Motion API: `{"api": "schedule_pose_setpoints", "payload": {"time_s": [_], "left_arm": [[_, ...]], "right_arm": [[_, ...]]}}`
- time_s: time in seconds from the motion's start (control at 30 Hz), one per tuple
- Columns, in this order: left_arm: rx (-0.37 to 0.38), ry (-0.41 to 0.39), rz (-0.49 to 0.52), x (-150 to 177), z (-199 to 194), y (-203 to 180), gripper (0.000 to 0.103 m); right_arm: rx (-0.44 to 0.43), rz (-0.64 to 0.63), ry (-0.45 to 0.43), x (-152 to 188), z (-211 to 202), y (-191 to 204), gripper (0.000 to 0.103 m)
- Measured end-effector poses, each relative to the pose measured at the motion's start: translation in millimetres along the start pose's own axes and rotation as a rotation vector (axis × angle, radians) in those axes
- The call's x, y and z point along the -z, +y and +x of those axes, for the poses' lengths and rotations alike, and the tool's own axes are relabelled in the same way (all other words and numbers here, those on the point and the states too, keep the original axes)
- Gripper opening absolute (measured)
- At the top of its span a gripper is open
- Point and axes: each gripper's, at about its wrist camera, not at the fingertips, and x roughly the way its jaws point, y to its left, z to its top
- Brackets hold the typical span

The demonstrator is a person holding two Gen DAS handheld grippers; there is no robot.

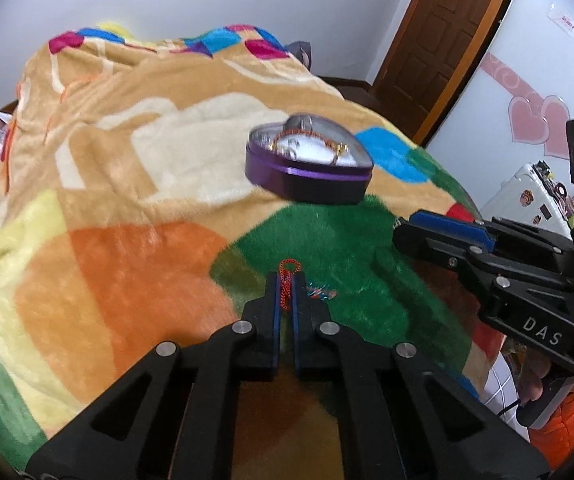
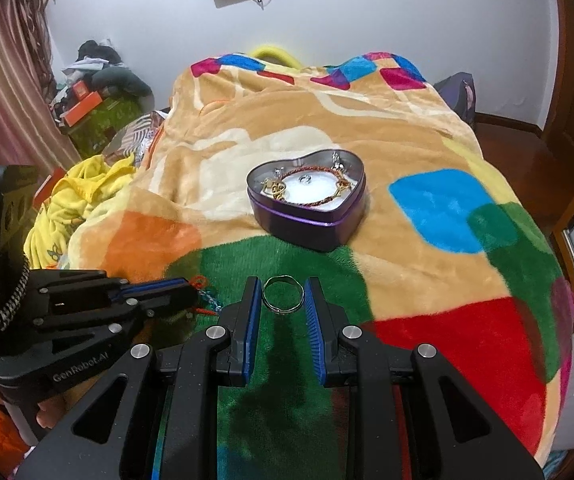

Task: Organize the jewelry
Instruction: 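Place the silver ring and red cord bracelet into the heart tin and release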

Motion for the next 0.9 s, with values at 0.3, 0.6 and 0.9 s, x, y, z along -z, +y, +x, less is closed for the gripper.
{"api": "schedule_pose_setpoints", "payload": {"time_s": [0.3, 0.6, 0.9], "left_arm": [[-0.048, -0.119, 0.057, -24.9, -30.8, -11.8, 0.003], [-0.05, -0.183, 0.082, -50.5, -37.8, -16.6, 0.003], [-0.028, -0.224, 0.105, -75.3, -34.5, -24.3, 0.003]], "right_arm": [[-0.001, 0.027, -0.055, -10.1, -14.2, -5.6, 0.02], [-0.006, 0.039, -0.102, -22.9, -21.3, -9.5, 0.02], [0.002, 0.042, -0.136, -37.4, -18.8, -15.3, 0.02]]}}
